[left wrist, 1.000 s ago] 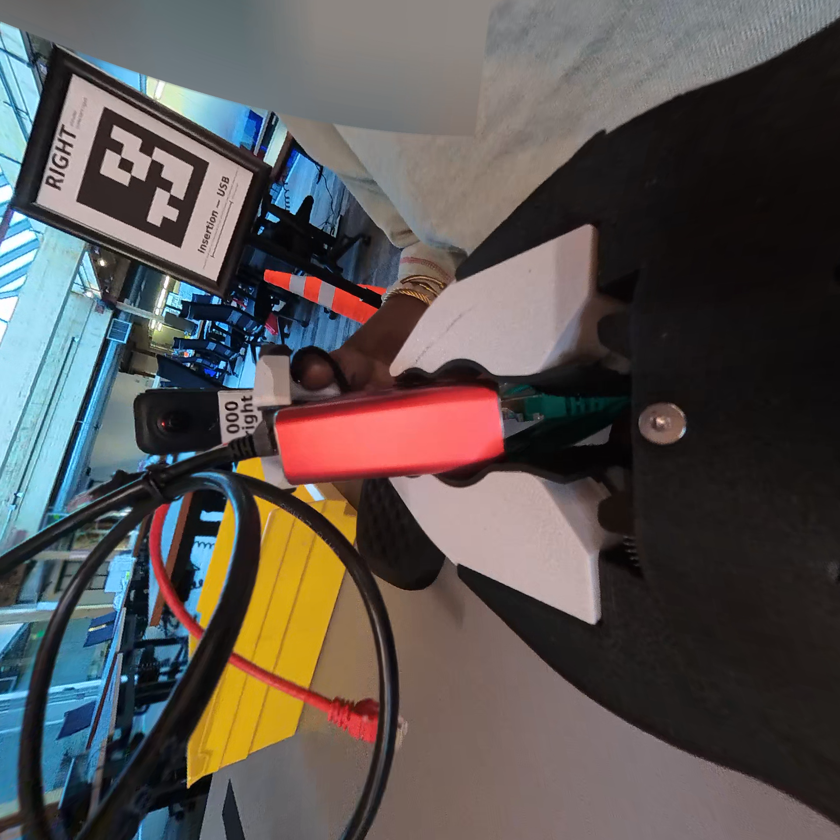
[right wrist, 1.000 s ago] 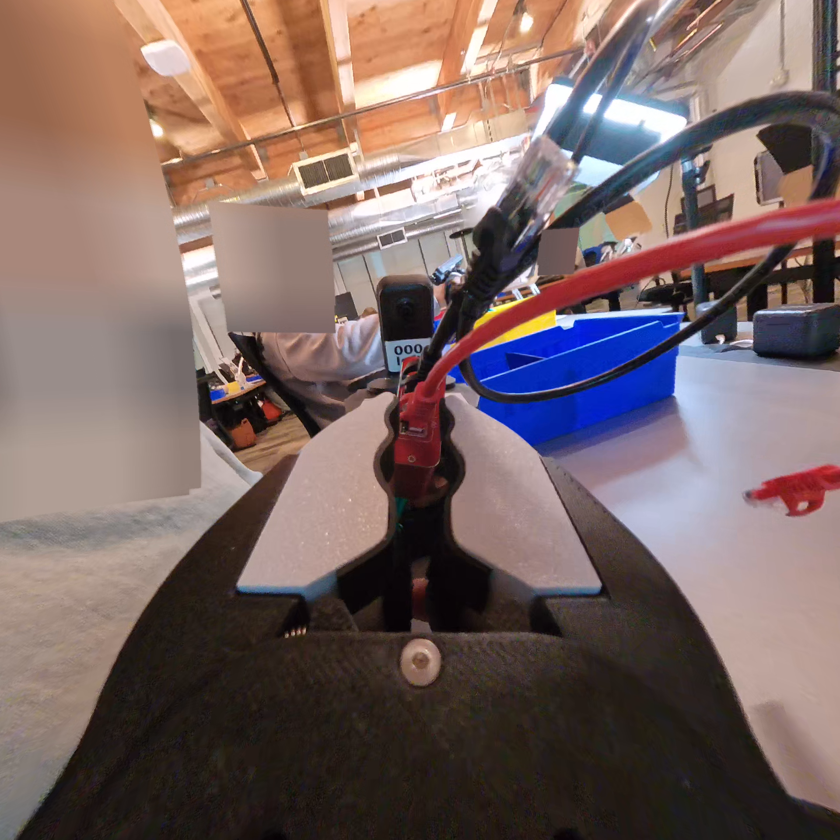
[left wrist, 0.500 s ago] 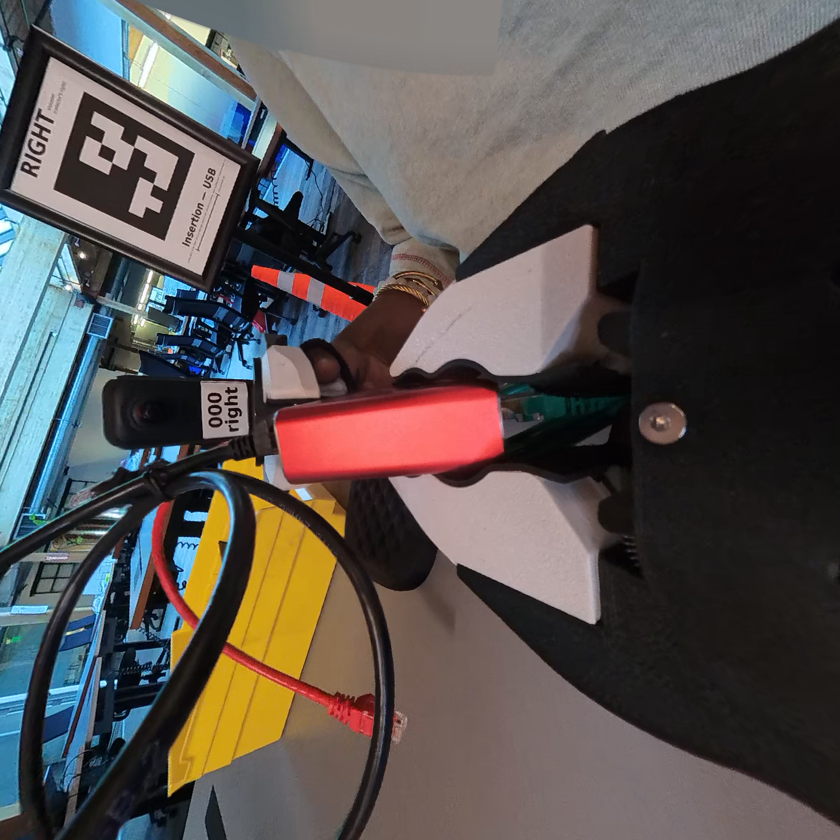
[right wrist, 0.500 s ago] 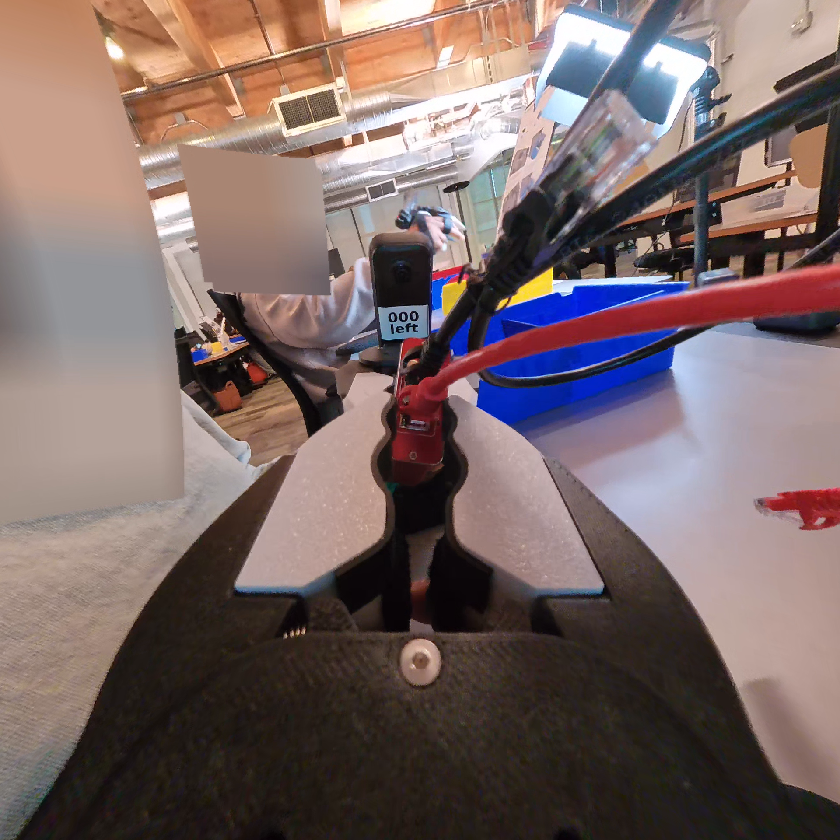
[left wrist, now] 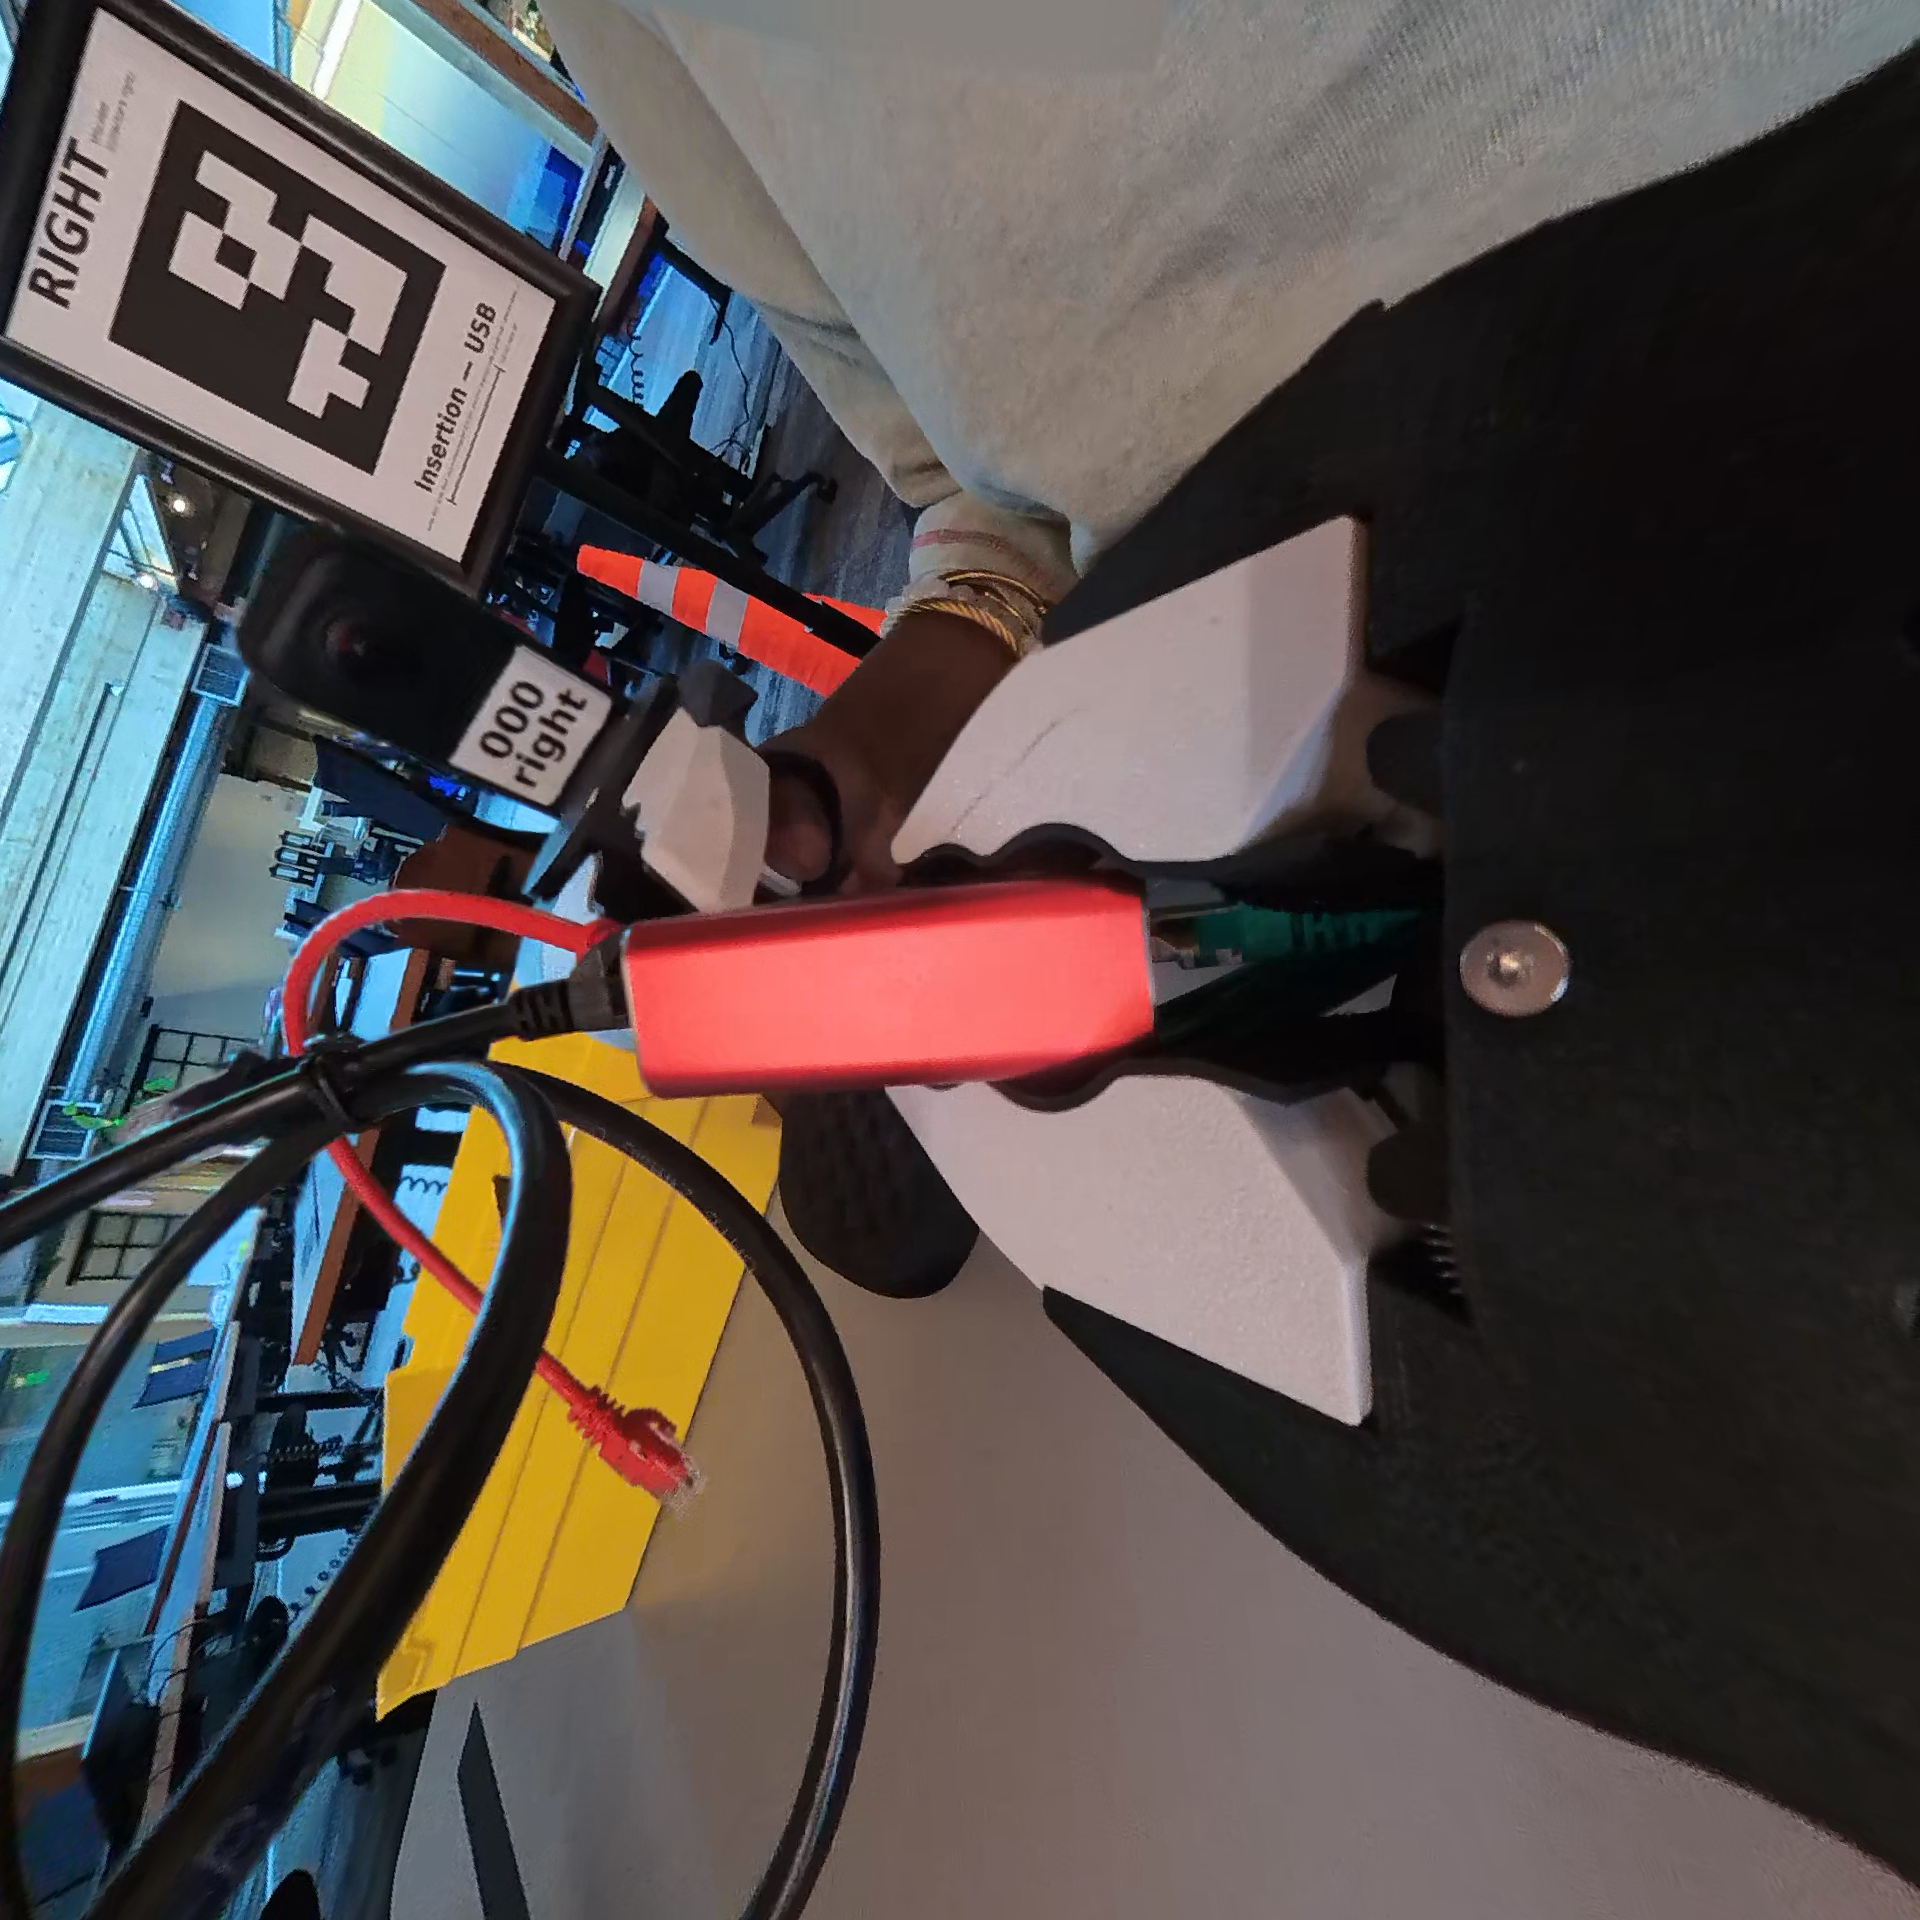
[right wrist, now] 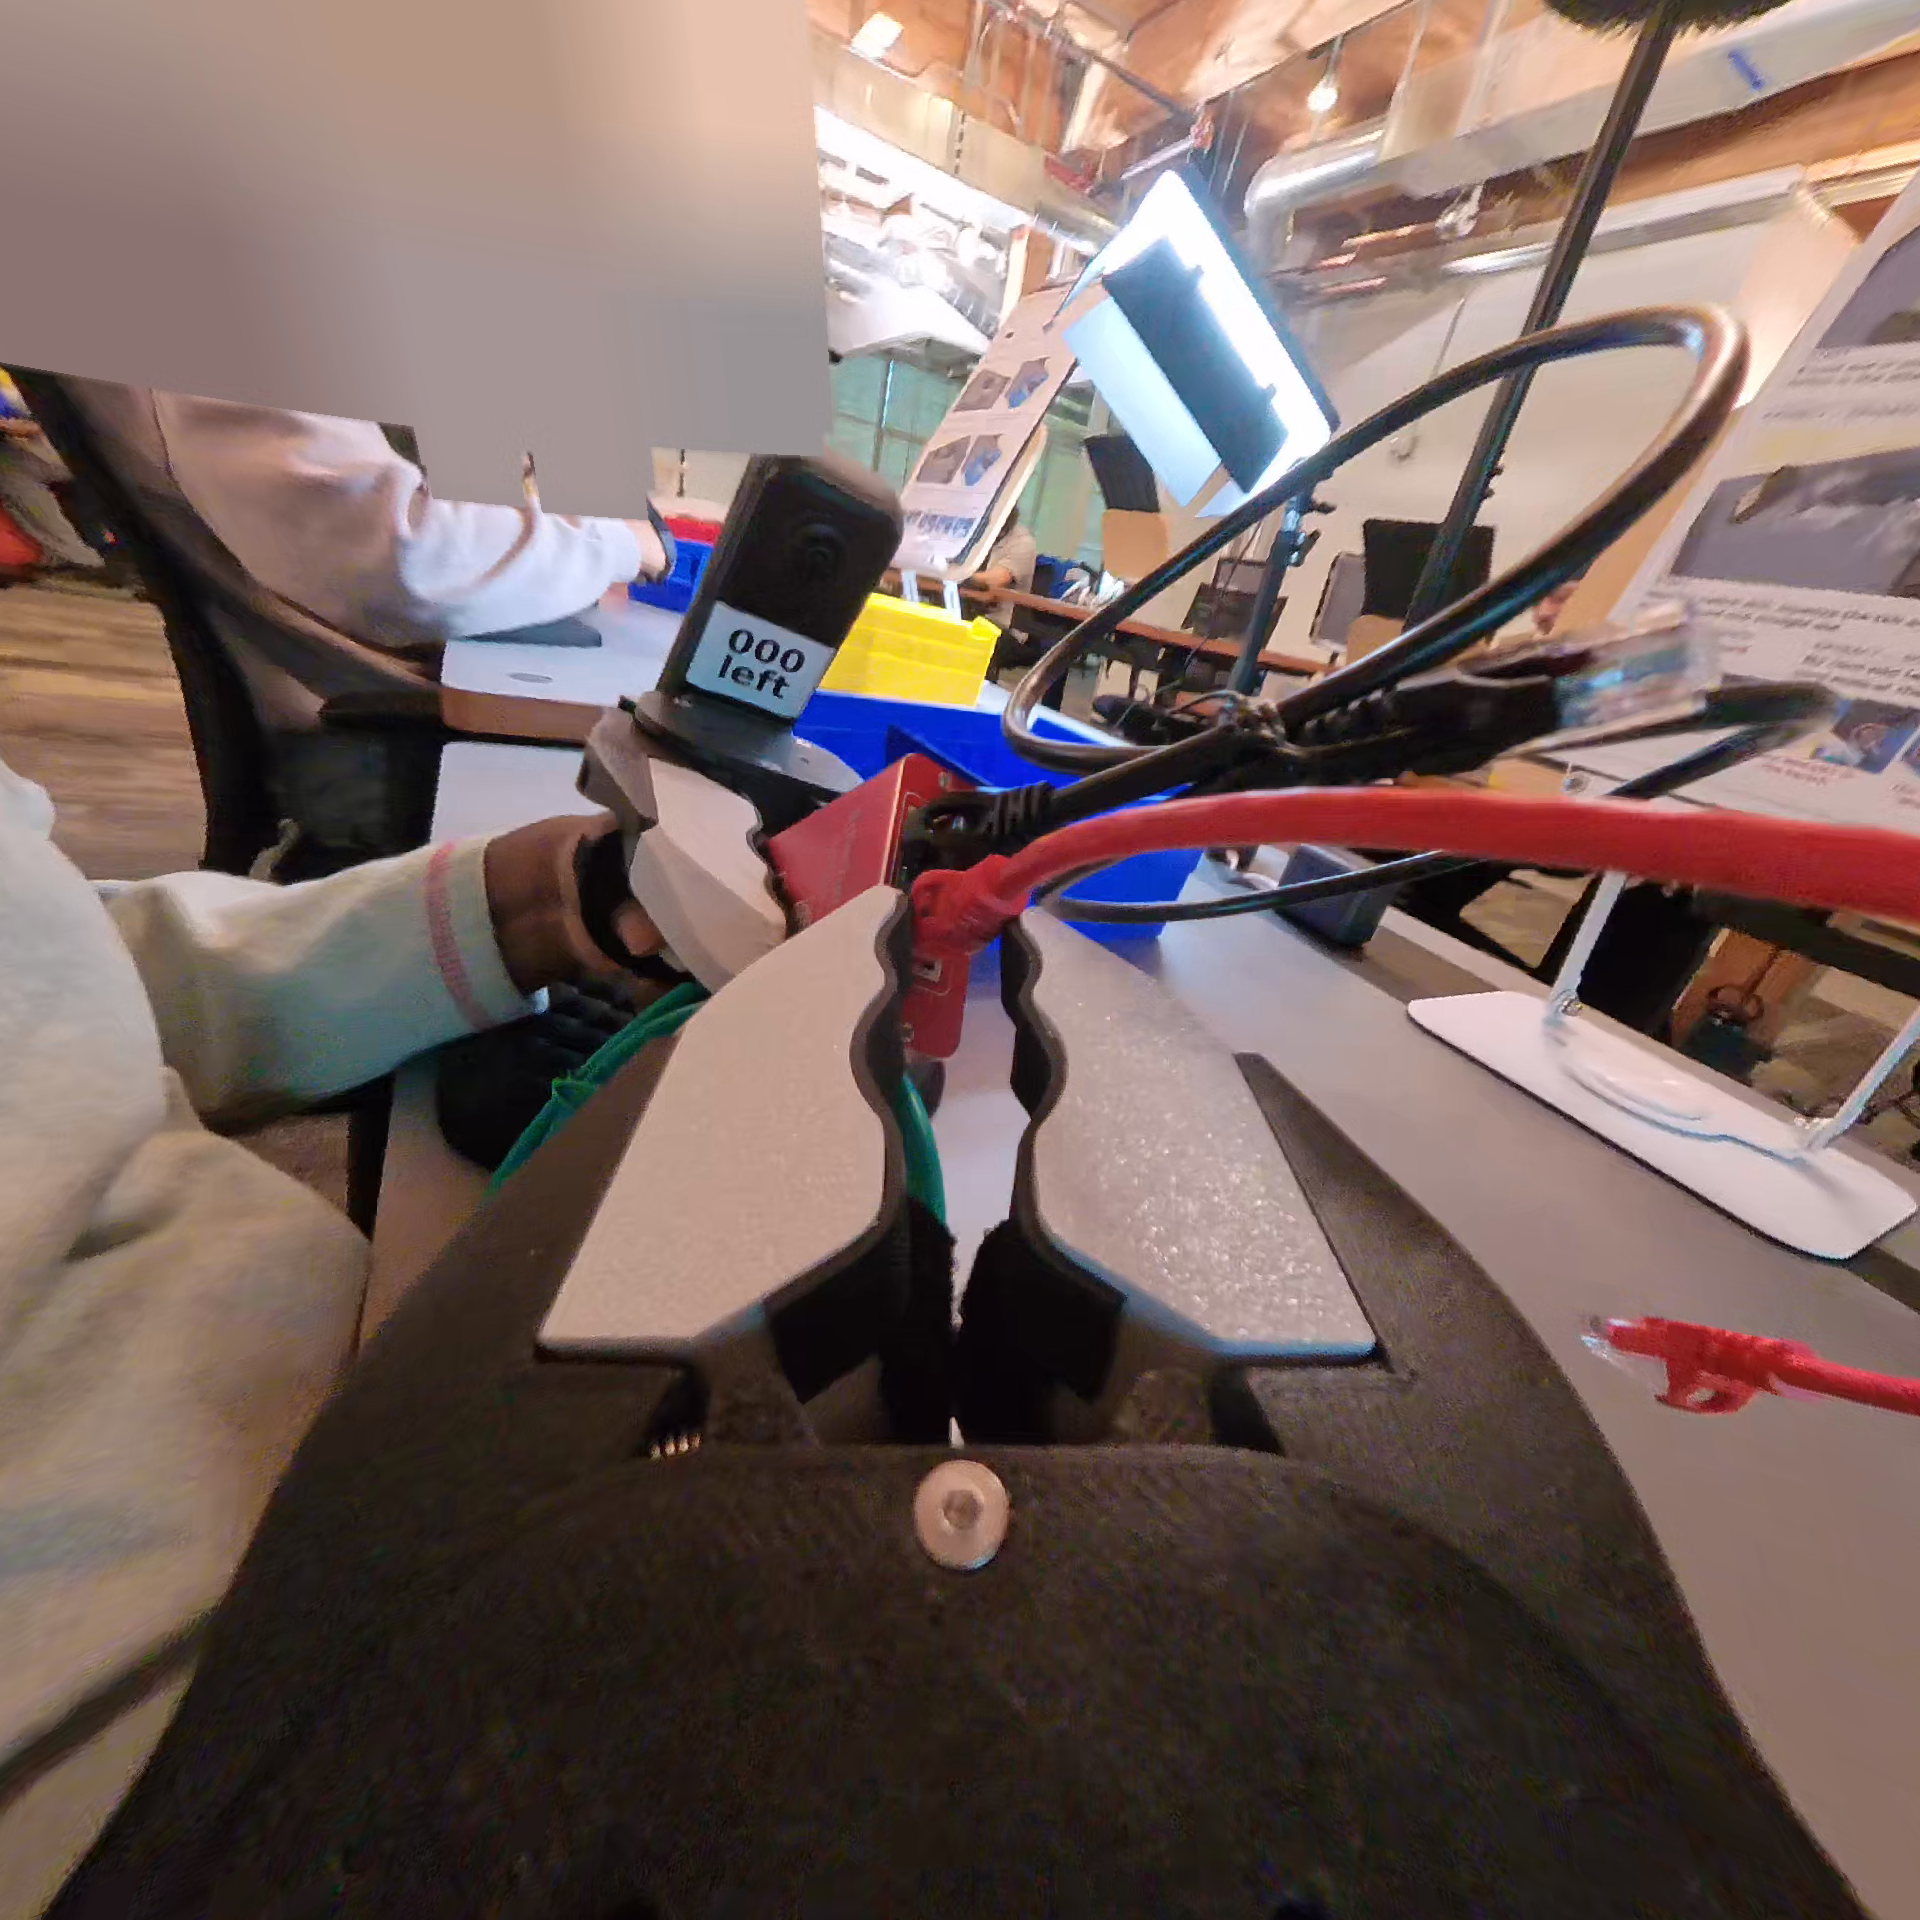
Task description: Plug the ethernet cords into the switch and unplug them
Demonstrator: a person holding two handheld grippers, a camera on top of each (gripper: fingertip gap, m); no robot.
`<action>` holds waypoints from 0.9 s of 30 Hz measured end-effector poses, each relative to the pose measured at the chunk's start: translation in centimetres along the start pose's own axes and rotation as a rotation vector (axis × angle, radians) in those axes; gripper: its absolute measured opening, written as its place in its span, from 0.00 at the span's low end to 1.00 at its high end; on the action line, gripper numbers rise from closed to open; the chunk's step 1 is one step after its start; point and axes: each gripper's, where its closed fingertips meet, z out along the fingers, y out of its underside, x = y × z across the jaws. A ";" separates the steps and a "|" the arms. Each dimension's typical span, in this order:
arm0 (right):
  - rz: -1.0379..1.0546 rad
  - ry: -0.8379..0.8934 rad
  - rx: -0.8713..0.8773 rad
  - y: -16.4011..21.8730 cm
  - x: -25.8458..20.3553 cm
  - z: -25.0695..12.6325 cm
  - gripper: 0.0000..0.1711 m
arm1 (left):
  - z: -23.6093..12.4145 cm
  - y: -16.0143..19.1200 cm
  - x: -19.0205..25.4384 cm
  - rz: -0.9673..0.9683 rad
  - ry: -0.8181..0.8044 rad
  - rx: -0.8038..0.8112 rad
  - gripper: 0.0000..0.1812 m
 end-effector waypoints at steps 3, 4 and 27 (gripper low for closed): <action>0.017 0.010 0.044 -0.4 0.1 0.0 0.09 | 0.0 -0.2 0.1 -0.011 0.010 0.013 0.17; 0.017 0.015 0.049 -0.4 0.1 0.1 0.09 | 0.0 -0.3 0.0 -0.014 0.011 0.015 0.17; 0.164 0.767 -0.504 1.7 11.4 -21.7 0.08 | -2.0 -0.2 -1.2 -0.030 -0.036 0.024 0.18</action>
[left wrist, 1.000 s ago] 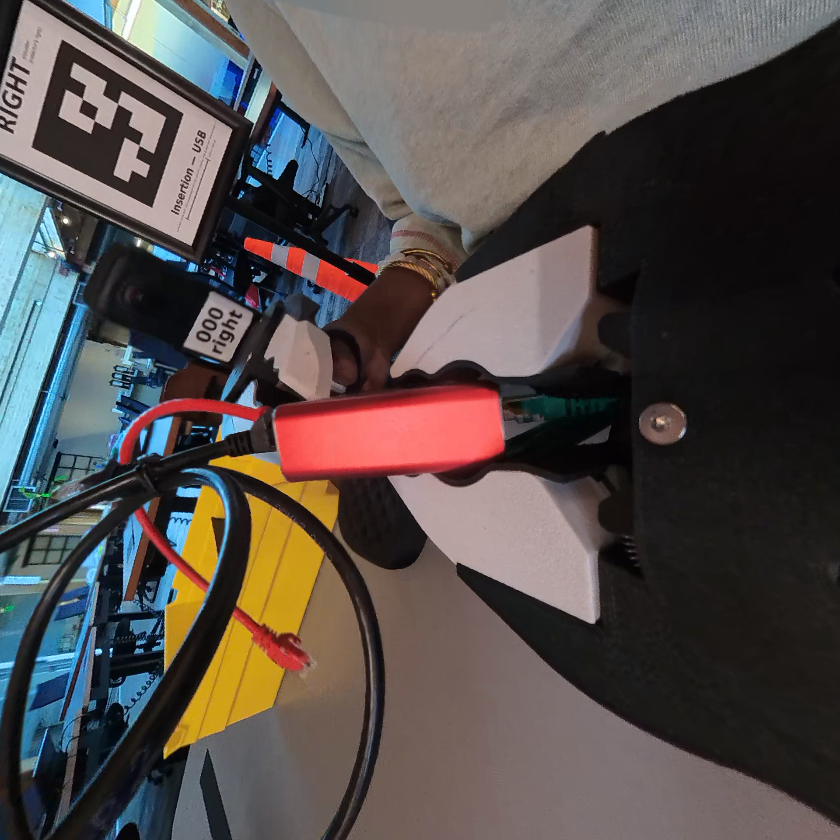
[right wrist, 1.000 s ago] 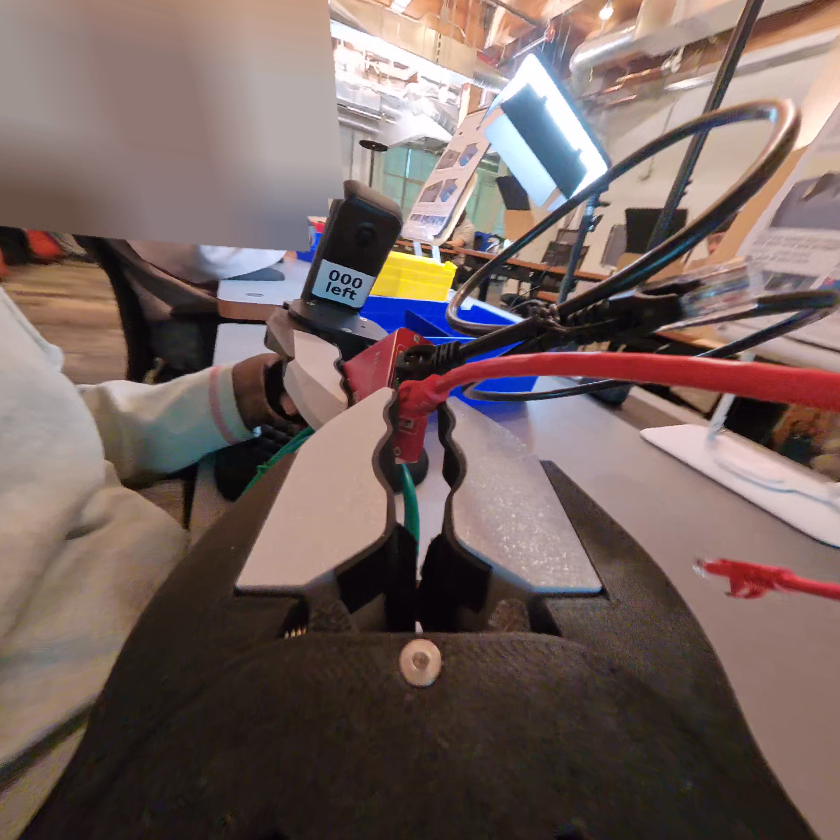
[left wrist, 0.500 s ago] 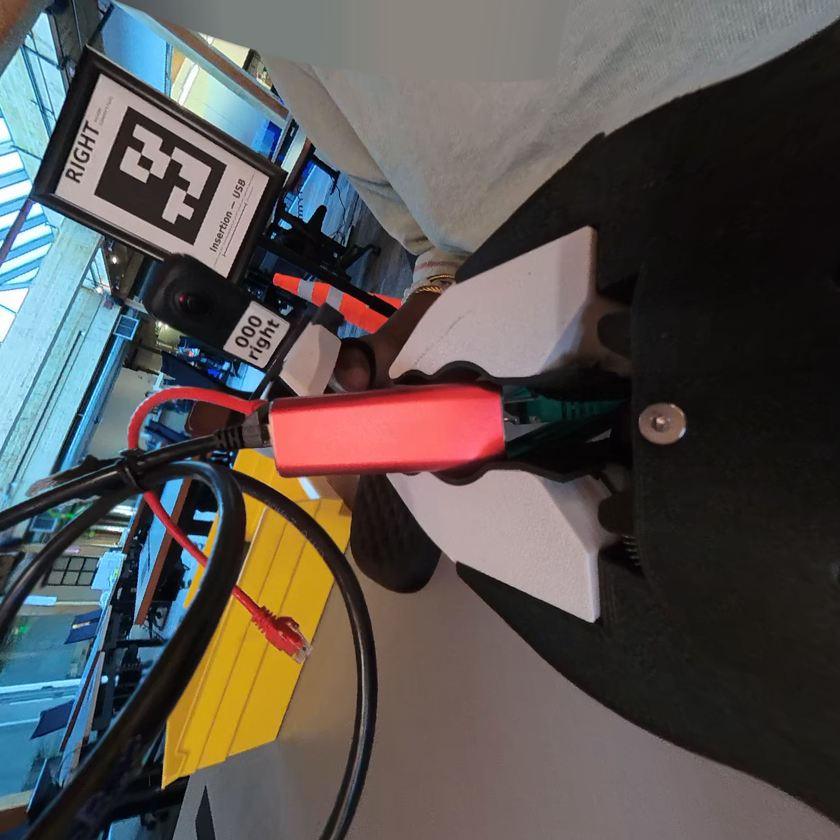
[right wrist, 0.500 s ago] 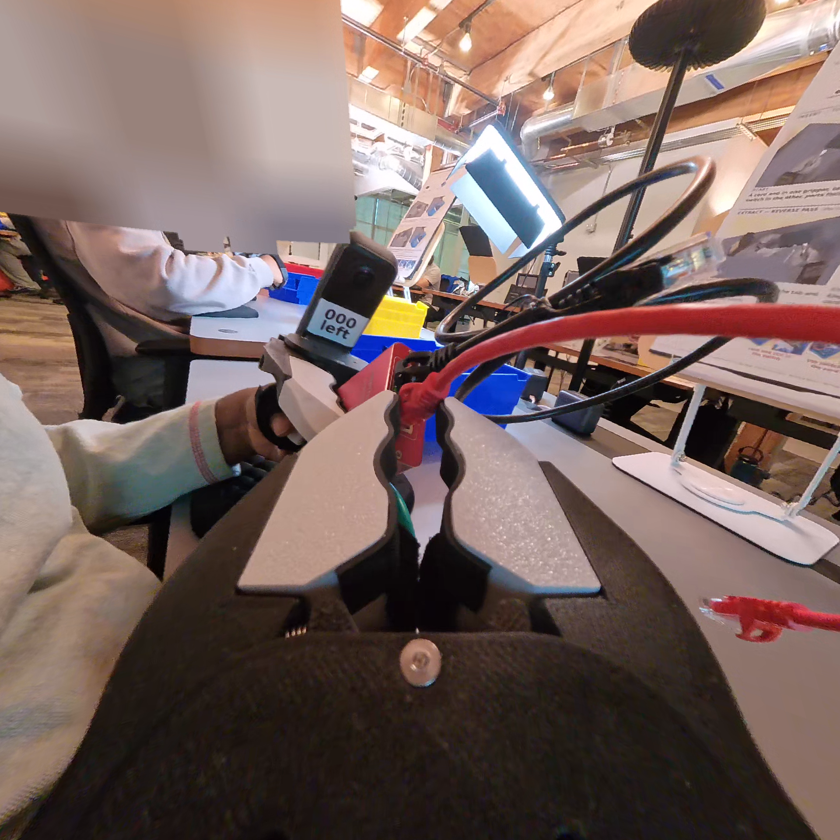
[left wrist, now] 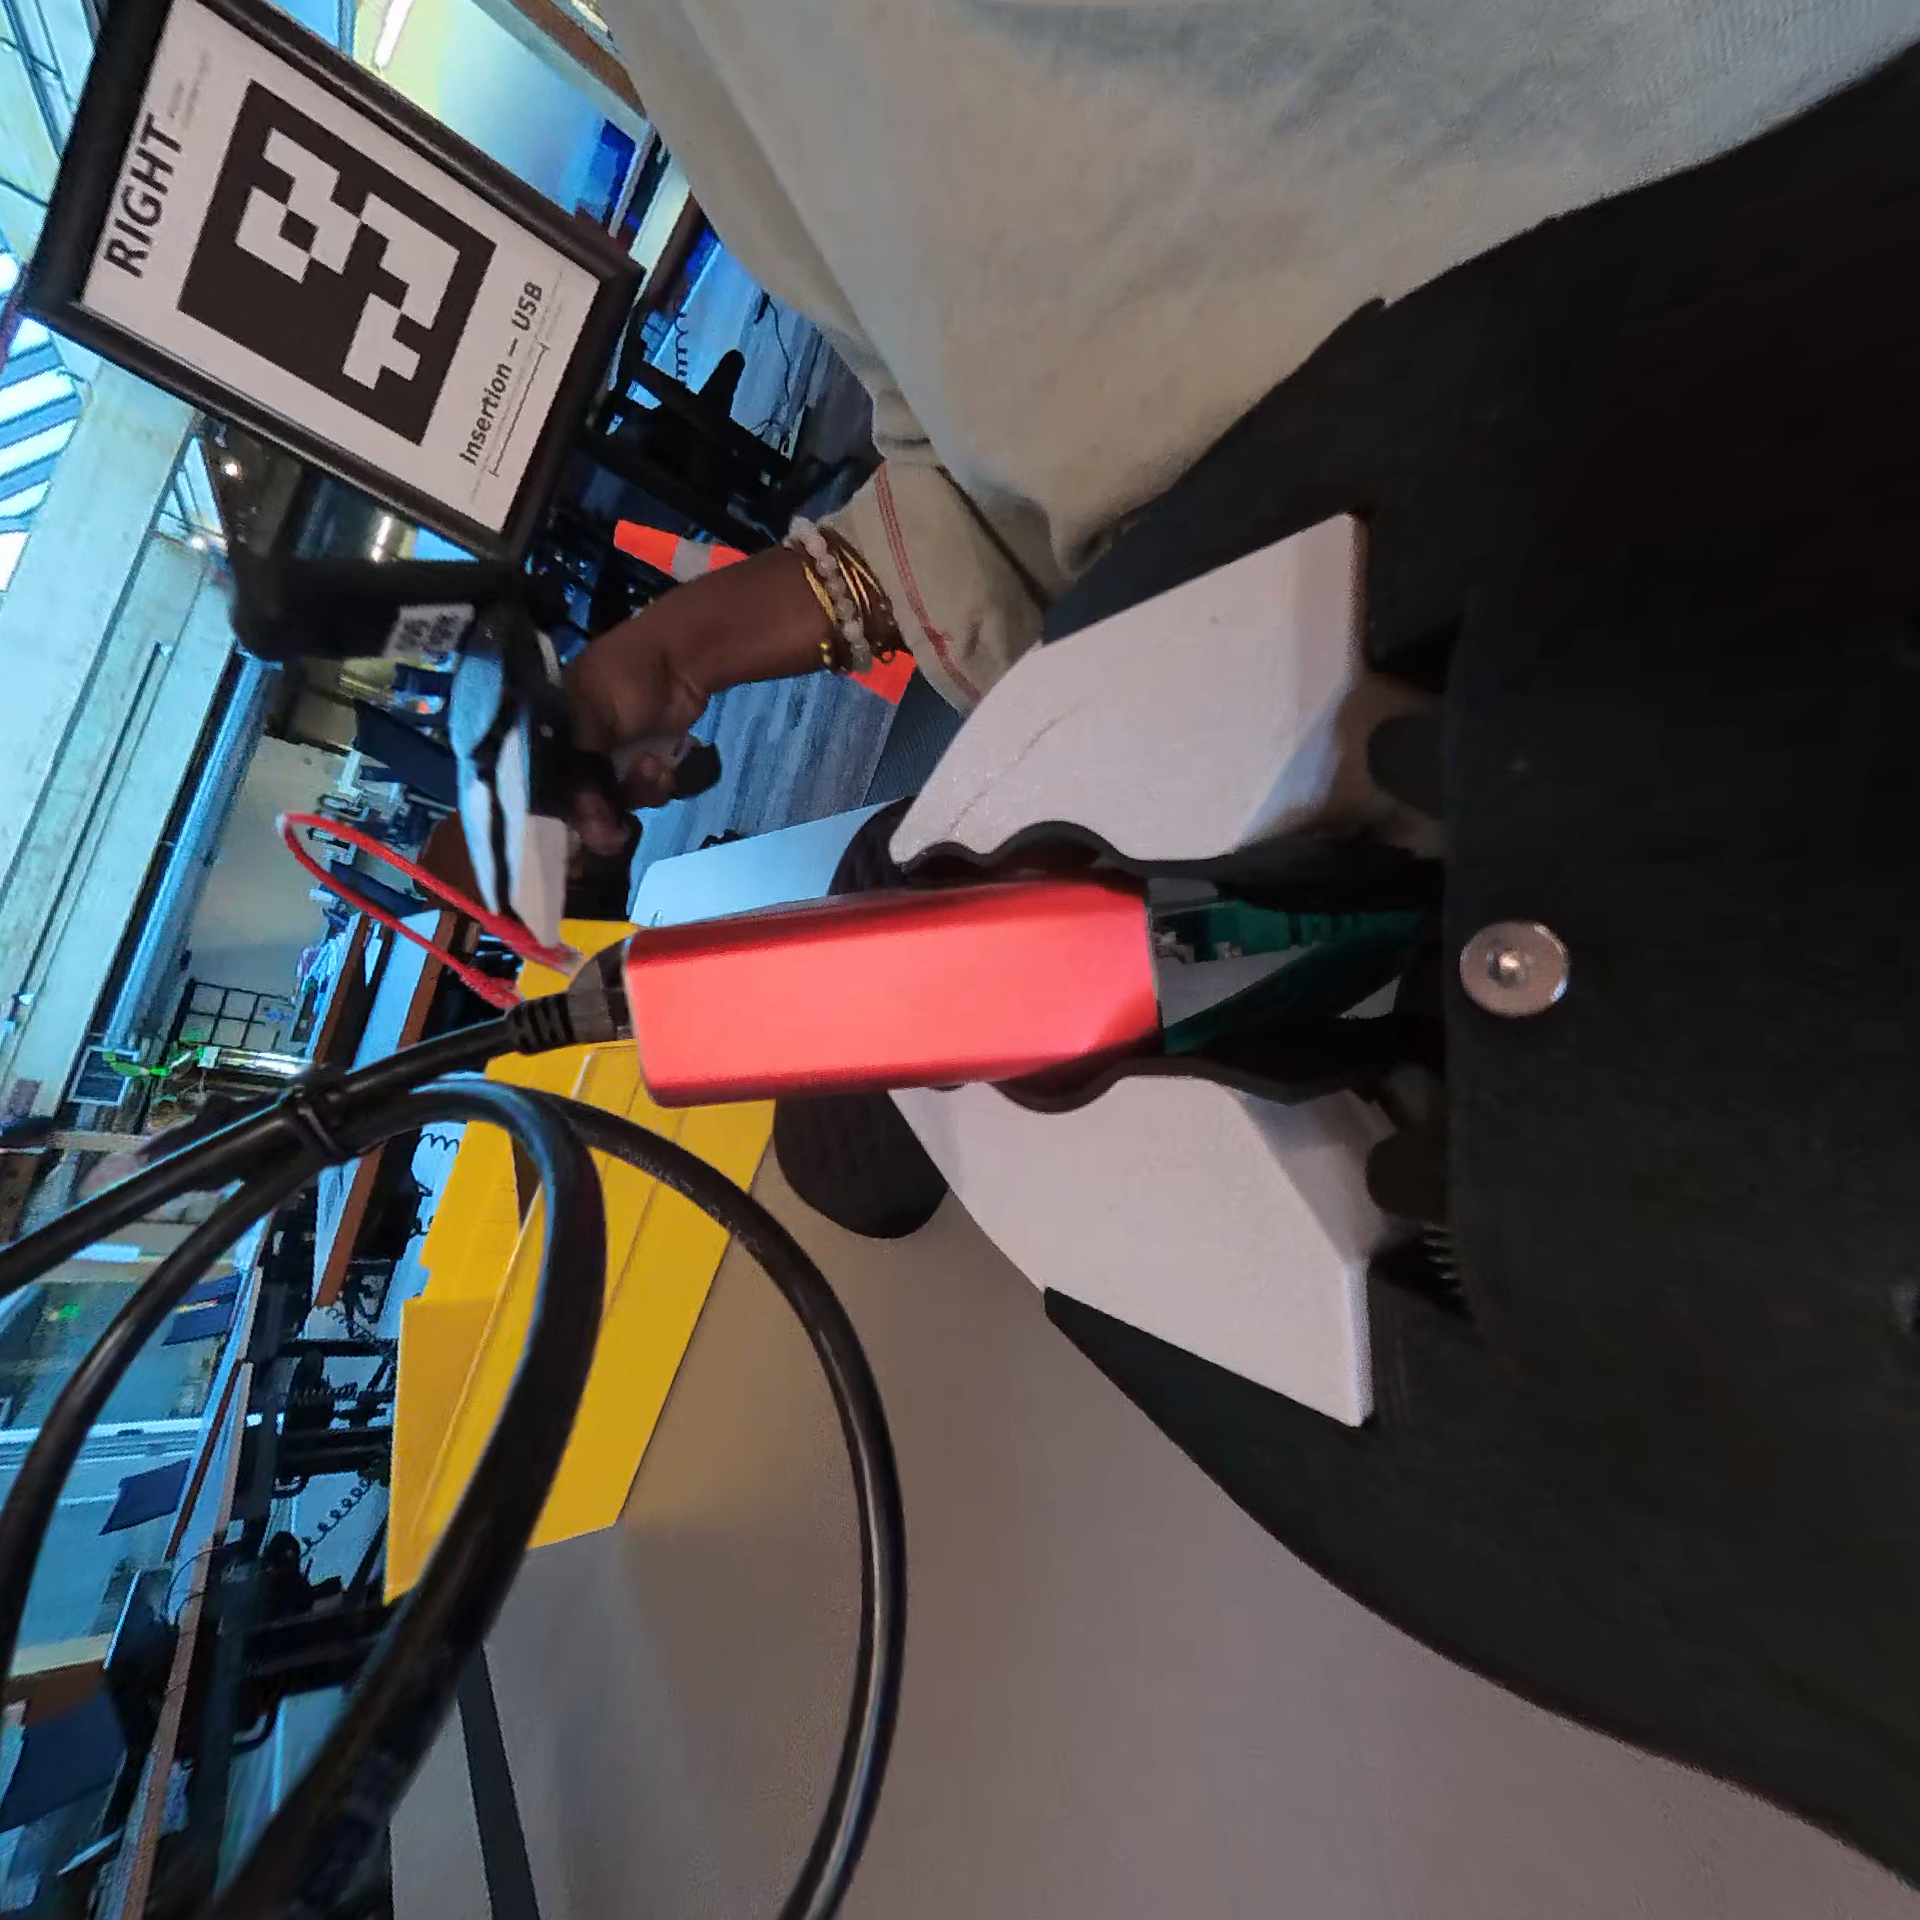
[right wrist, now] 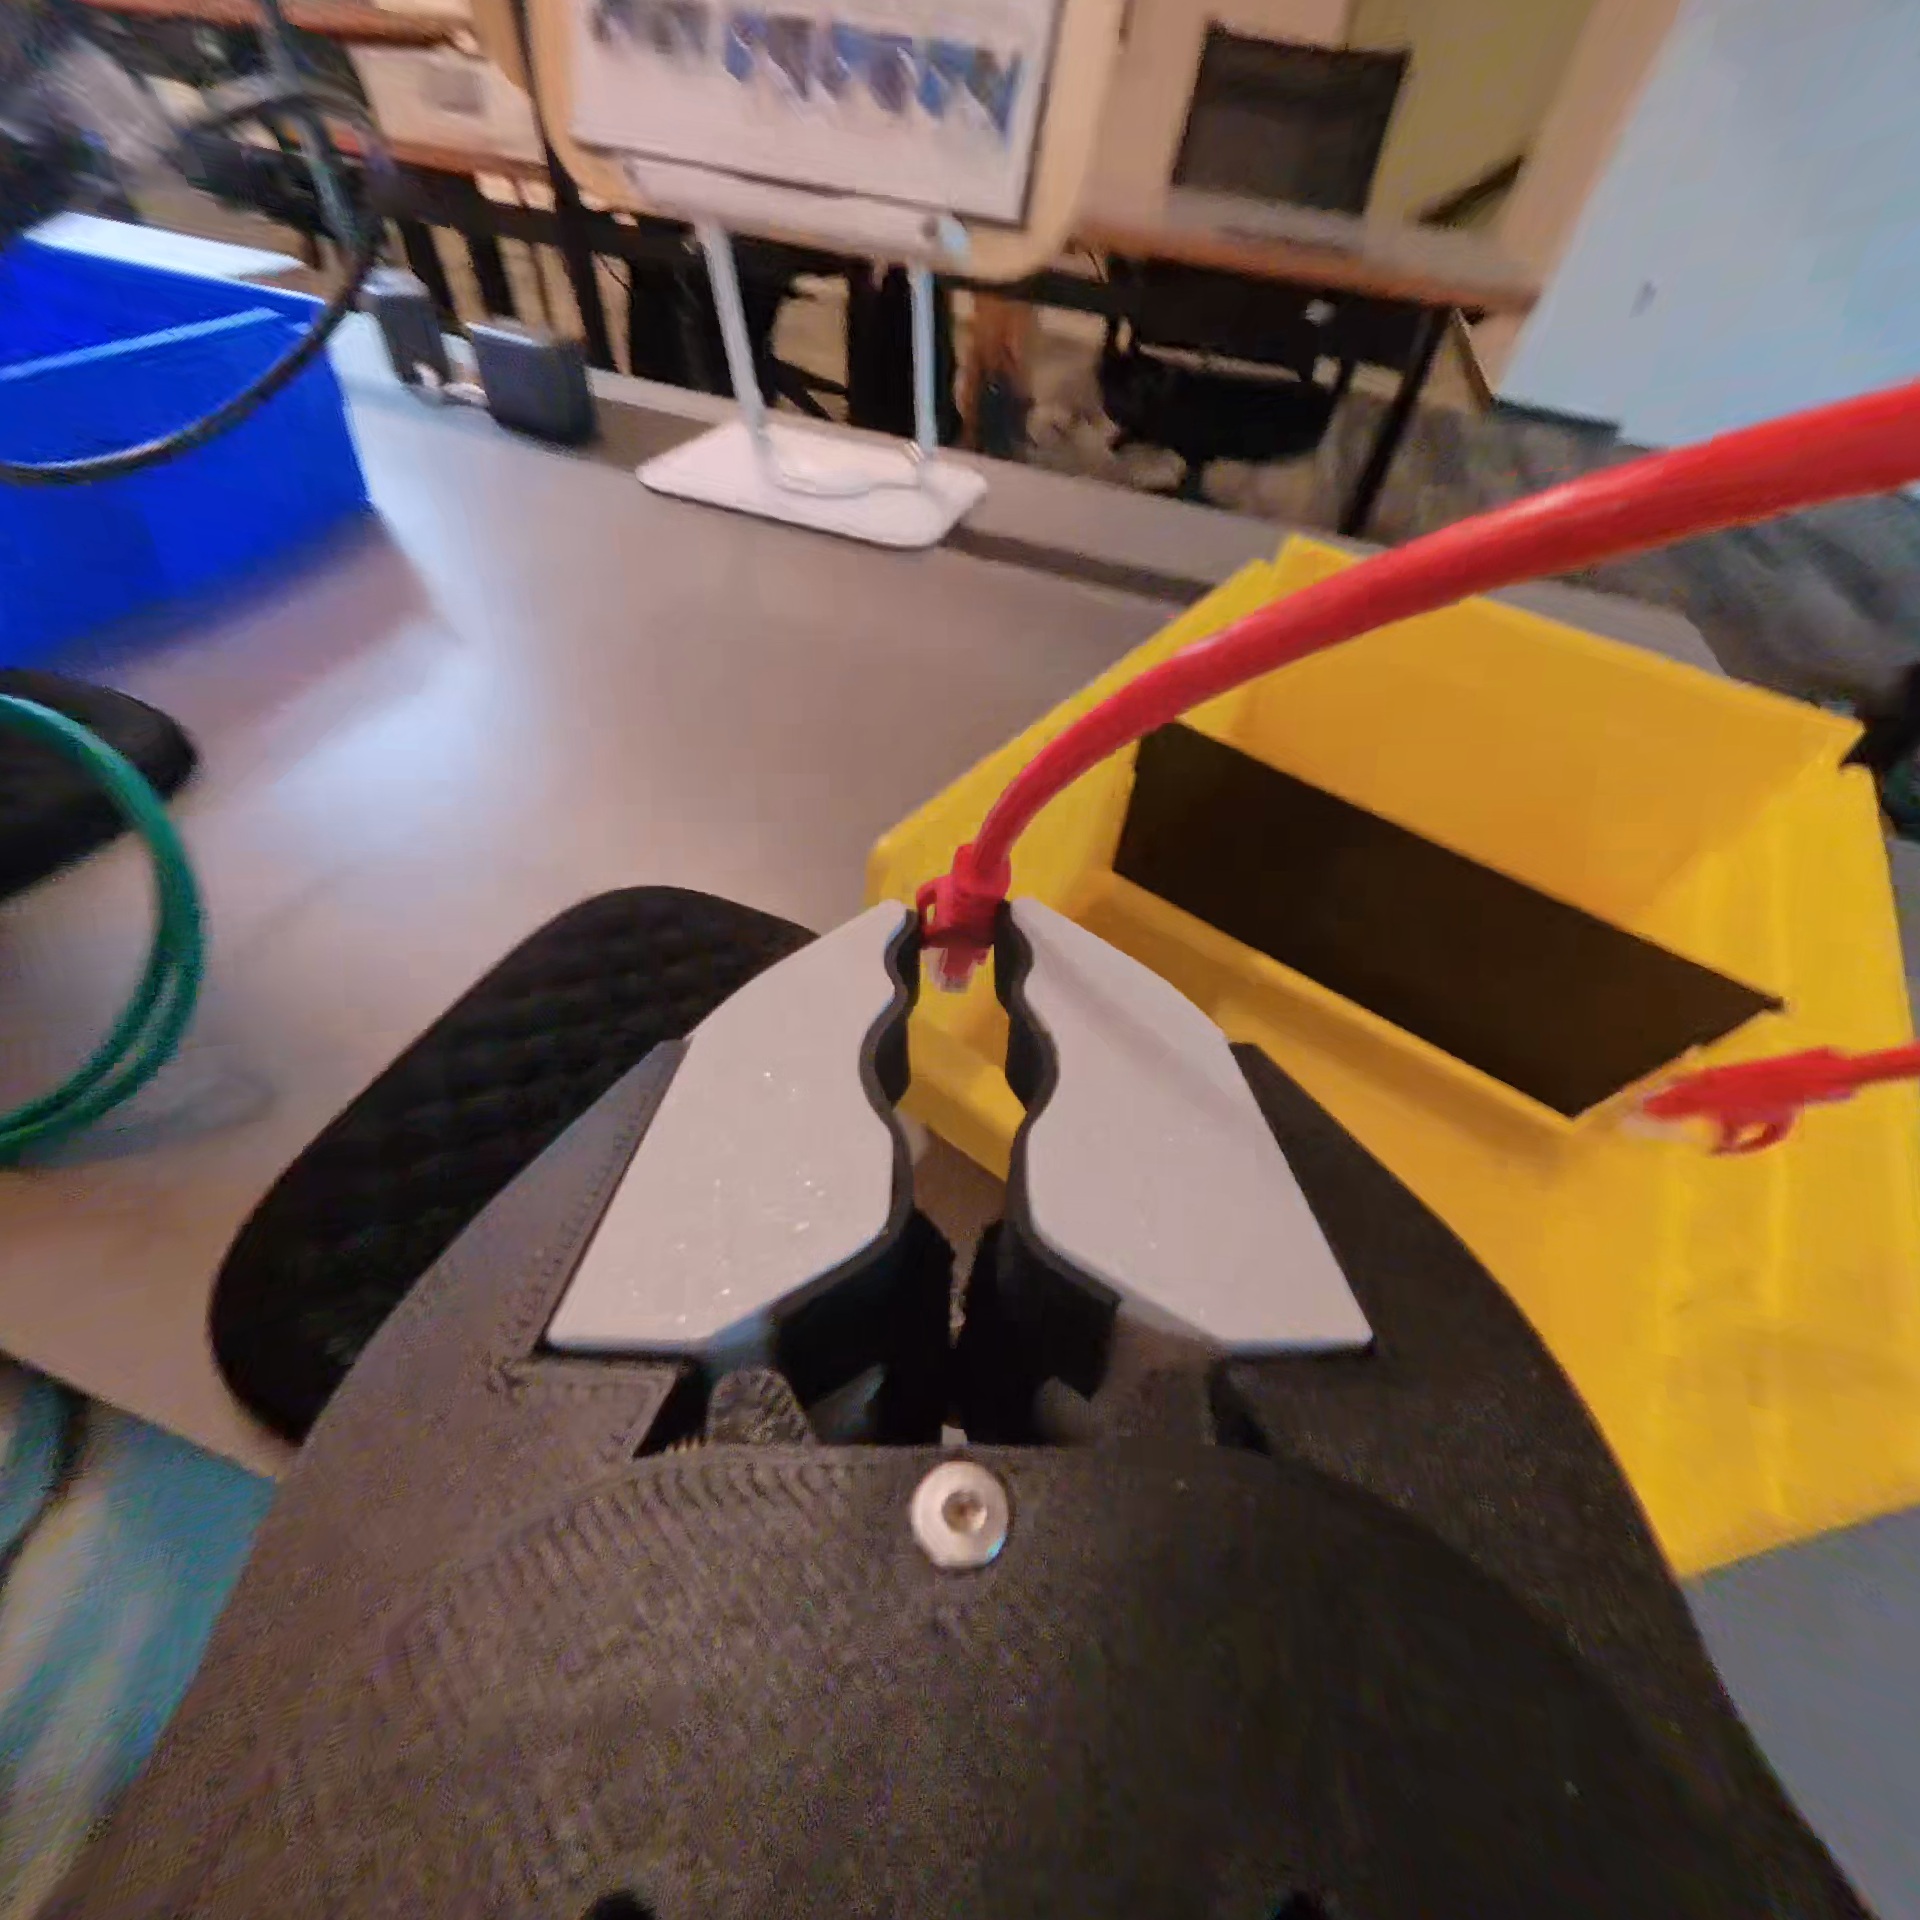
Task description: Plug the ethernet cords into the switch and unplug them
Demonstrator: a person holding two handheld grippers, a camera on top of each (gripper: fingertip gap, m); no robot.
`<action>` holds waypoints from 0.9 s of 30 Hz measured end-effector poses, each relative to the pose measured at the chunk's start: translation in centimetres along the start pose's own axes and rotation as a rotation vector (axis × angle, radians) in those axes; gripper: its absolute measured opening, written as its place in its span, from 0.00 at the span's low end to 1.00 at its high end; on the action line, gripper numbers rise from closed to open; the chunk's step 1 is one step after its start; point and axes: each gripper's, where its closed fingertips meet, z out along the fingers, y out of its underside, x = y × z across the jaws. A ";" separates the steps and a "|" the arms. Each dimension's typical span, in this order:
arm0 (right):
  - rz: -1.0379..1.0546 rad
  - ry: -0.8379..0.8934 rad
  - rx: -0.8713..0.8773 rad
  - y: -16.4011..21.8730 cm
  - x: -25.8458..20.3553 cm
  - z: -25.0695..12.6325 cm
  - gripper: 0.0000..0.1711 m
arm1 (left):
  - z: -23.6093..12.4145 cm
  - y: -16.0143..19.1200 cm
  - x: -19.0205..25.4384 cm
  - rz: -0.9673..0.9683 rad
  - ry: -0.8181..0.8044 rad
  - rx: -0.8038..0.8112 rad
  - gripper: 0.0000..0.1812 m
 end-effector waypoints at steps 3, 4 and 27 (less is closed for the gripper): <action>0.085 0.120 -0.102 2.0 2.1 1.8 0.08 | 0.1 0.0 0.0 -0.003 0.004 0.000 0.18; 0.094 0.156 -0.157 2.8 2.7 2.4 0.09 | 0.1 0.1 0.0 -0.001 0.001 -0.005 0.18; 0.274 -1.059 0.303 -7.9 -22.7 4.1 0.25 | 0.1 -0.9 0.9 0.013 0.050 0.064 0.18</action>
